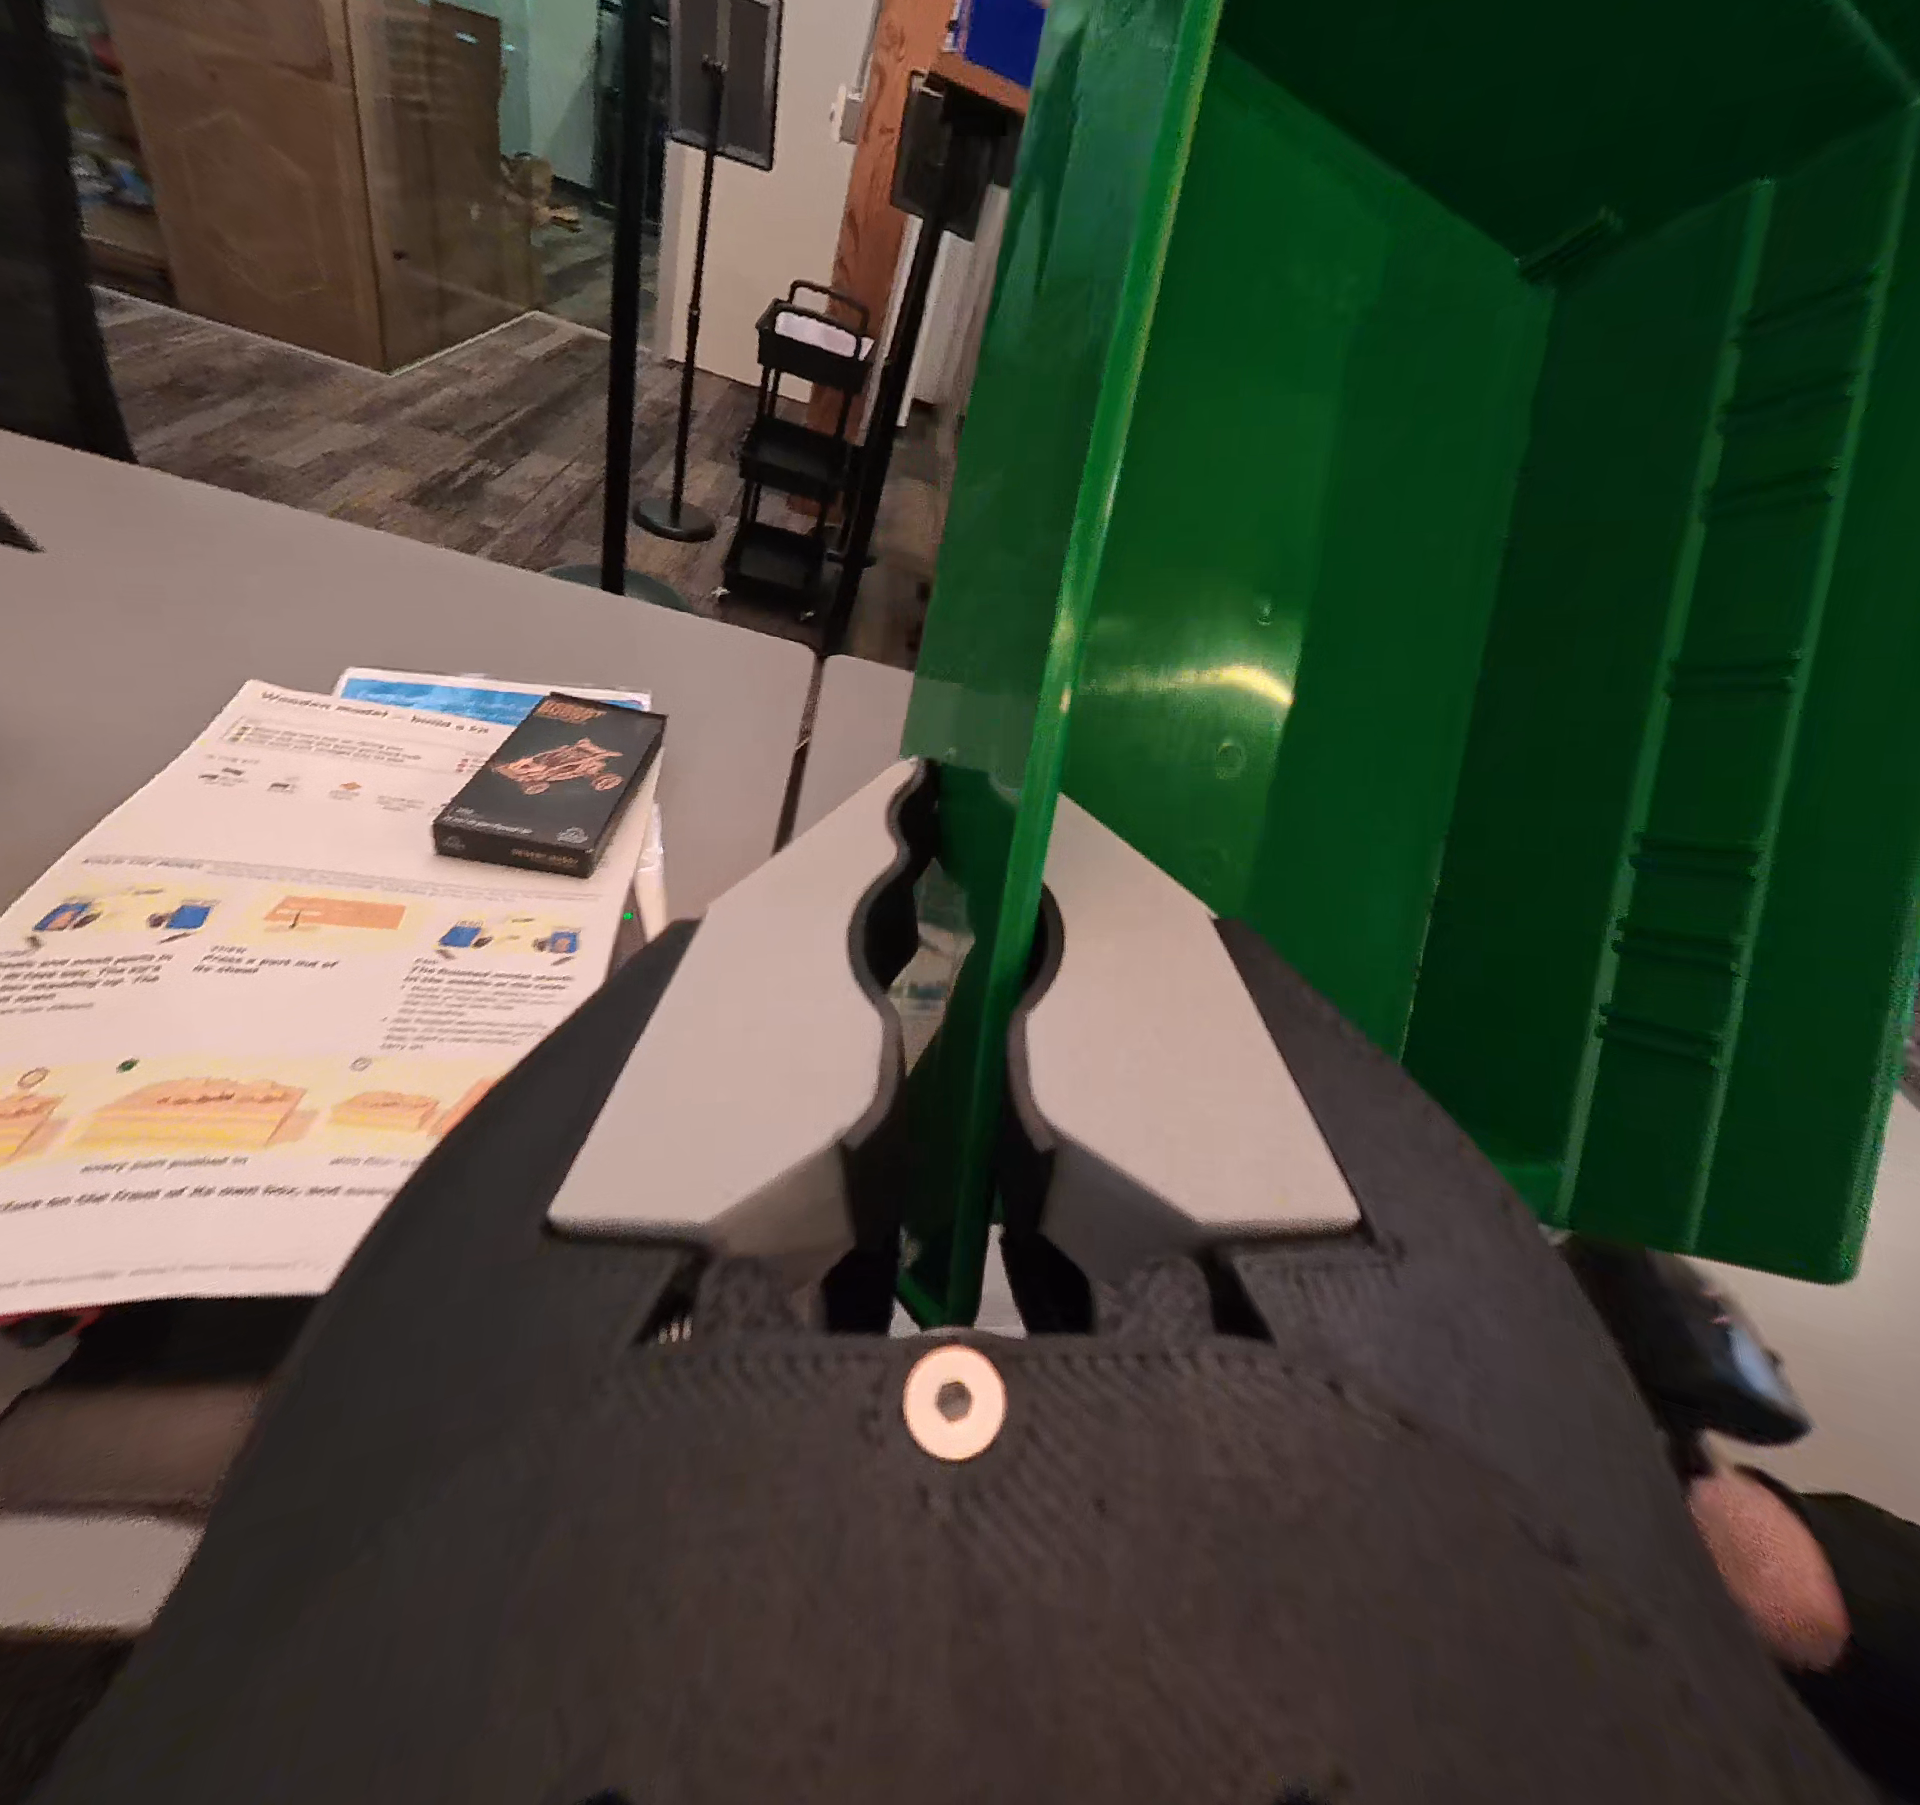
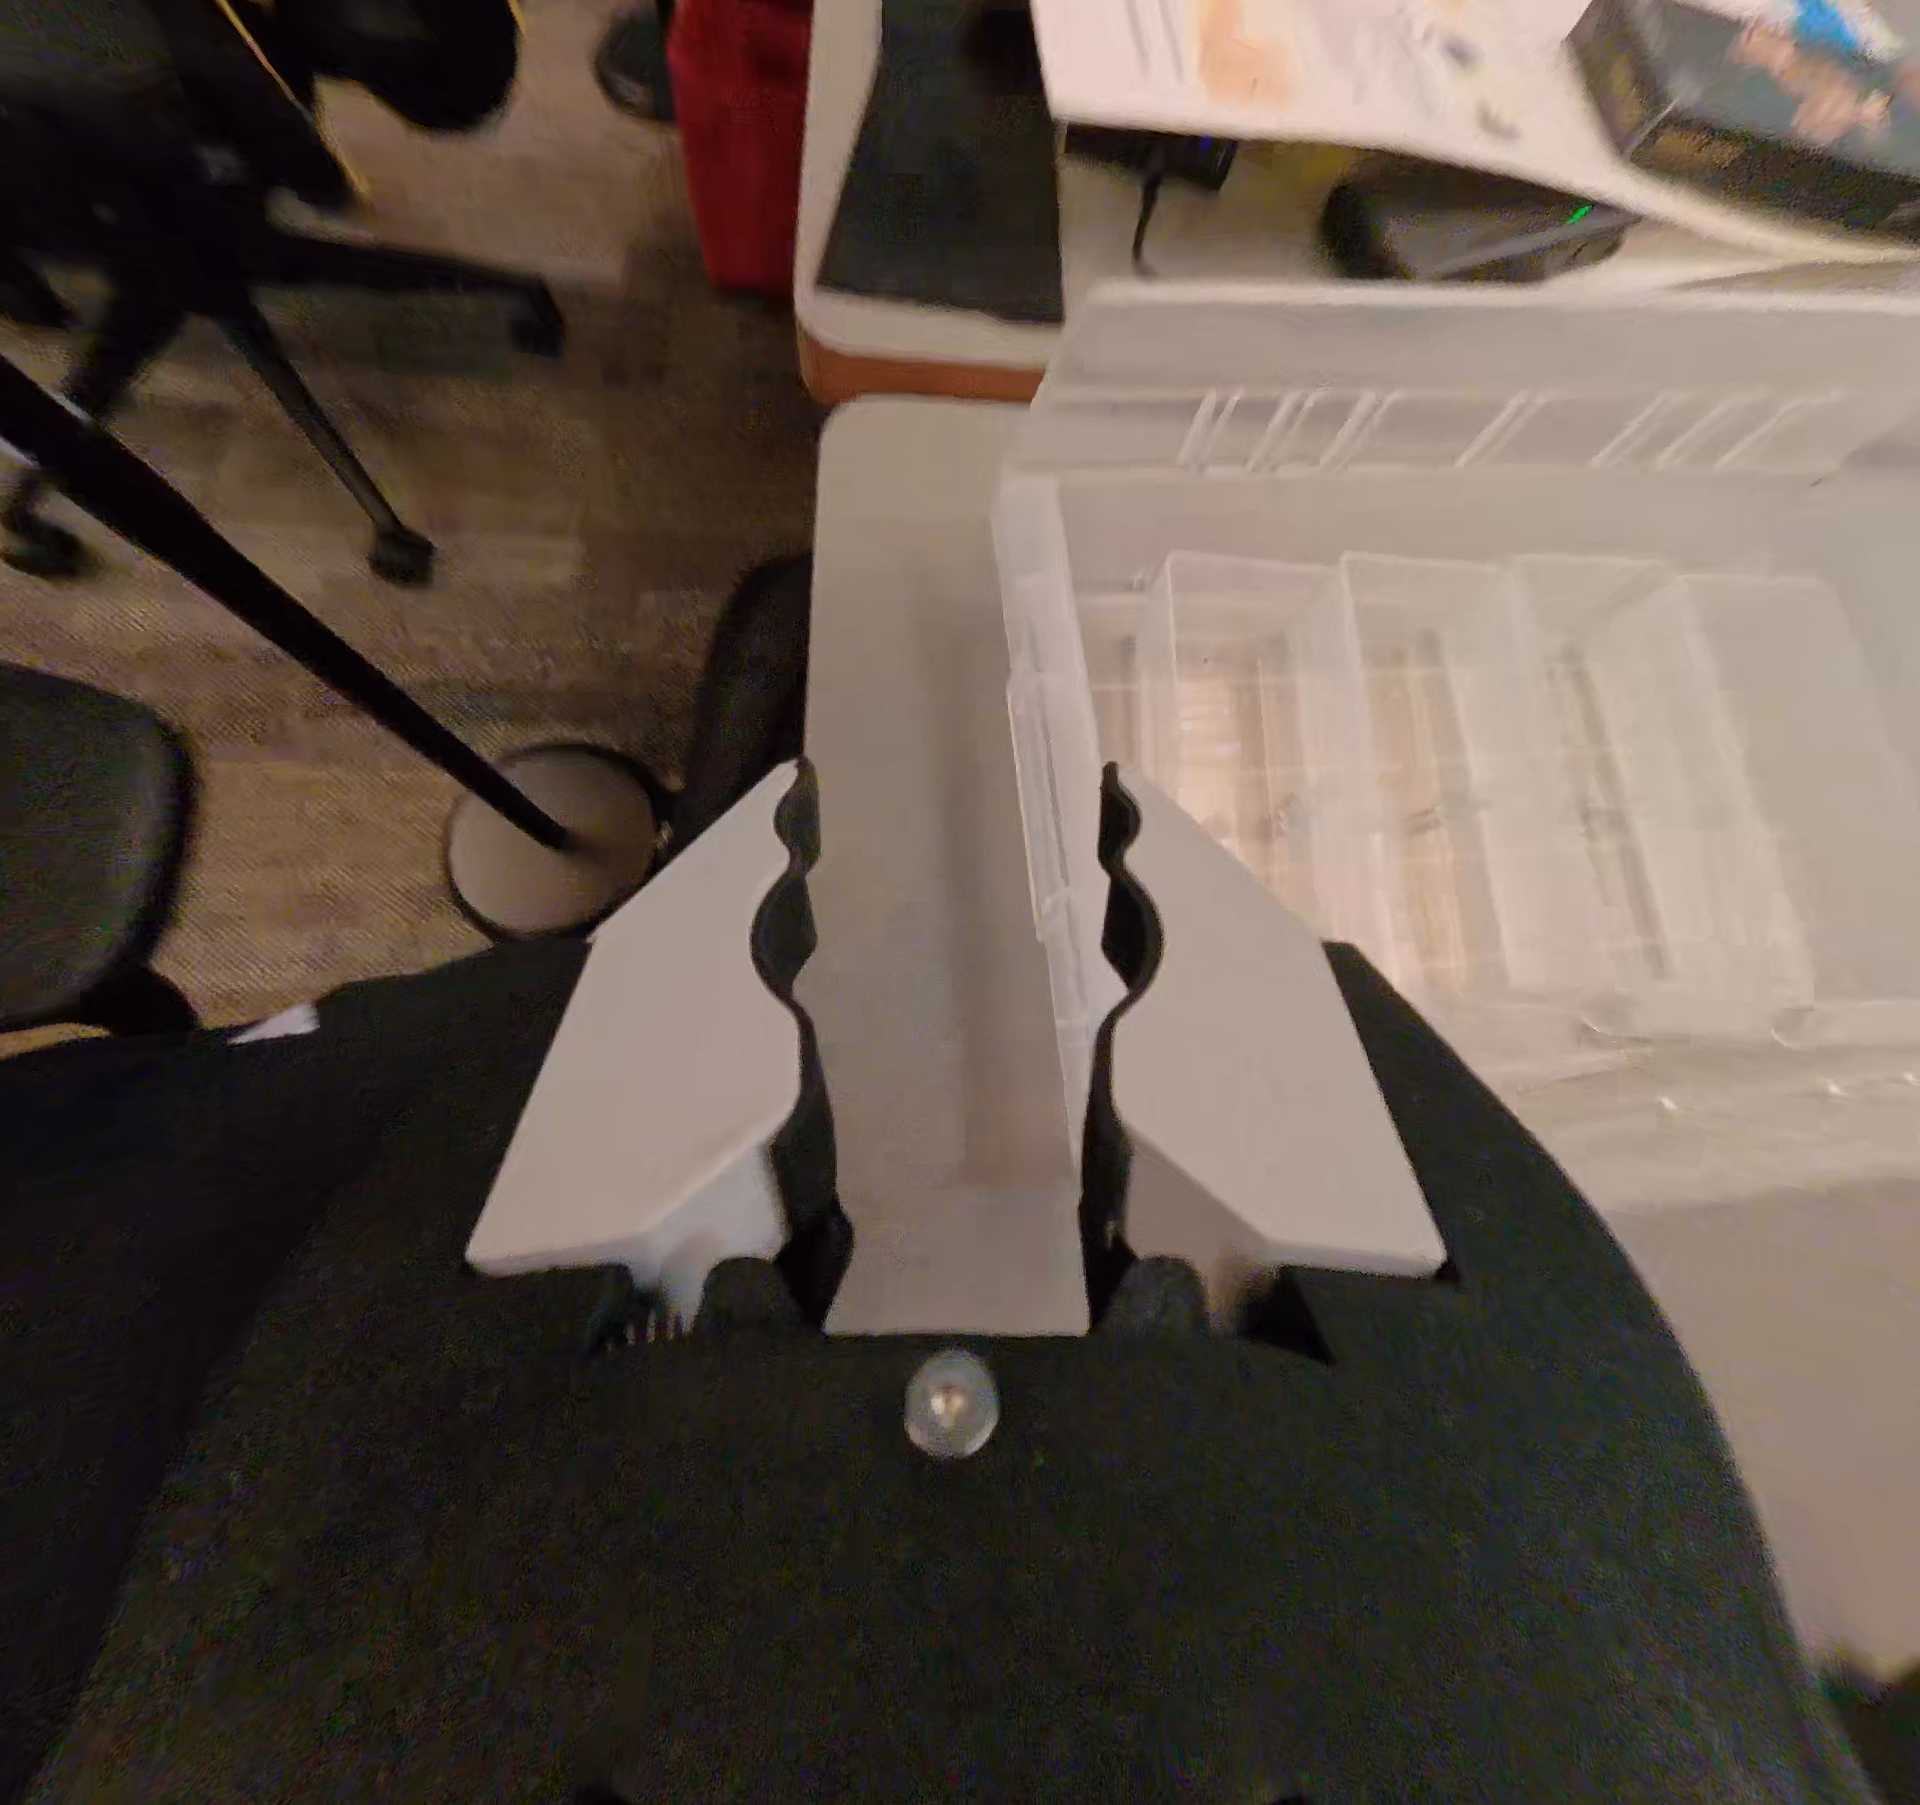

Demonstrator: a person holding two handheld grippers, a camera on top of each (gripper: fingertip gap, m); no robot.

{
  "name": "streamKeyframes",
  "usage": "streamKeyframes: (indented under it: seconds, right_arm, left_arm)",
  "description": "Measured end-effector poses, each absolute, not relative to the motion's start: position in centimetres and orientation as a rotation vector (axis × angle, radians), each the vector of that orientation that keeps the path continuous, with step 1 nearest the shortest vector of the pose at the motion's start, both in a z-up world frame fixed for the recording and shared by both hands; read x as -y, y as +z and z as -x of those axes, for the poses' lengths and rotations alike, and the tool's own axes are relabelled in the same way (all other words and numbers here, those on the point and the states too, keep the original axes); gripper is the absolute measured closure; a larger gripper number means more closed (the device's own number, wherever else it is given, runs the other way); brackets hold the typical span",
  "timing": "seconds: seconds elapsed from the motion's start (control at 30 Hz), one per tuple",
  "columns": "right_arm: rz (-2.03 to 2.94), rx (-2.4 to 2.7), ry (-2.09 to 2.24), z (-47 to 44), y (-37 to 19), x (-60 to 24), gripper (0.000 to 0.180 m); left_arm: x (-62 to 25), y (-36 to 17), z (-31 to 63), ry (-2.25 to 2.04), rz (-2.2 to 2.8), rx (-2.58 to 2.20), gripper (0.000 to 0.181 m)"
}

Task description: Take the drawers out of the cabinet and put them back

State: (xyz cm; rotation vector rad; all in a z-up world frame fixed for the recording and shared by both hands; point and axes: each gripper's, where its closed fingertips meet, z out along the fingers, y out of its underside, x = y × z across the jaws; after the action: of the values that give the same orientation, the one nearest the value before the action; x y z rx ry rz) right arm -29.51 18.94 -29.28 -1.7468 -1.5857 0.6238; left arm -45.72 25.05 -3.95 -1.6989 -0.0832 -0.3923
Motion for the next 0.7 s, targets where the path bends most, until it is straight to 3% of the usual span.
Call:
streamKeyframes:
  seconds: [0.17, 0.37, 0.53, 0.63, 0.7]
  right_arm:
    - [1.659, 1.213, 0.82, 19.6, -18.6, -19.8, 0.116]
    - [1.411, 0.784, 0.767, 2.0, -8.0, -18.8, 0.104]
    - [1.425, 0.624, 0.713, -5.9, -6.7, -16.2, 0.084]
    - [1.443, 0.444, 0.568, -12.2, -6.6, -15.6, 0.063]
    - [1.439, 0.339, 0.499, -17.1, -6.5, -14.5, 0.074]
  left_arm:
    - [-26.4, -2.1, 38.9, -0.423, 1.683, -0.057, 0.174]
    - [-29.1, -1.7, 24.2, -0.481, 1.686, -0.315, 0.174]
    - [-29.7, -2.0, 7.8, -0.509, 1.638, -0.584, 0.174]
    - [-28.8, -2.5, -2.2, -0.574, 1.6, -0.711, 0.173]
    - [-28.0, -2.7, -7.7, -0.624, 1.58, -0.773, 0.173]
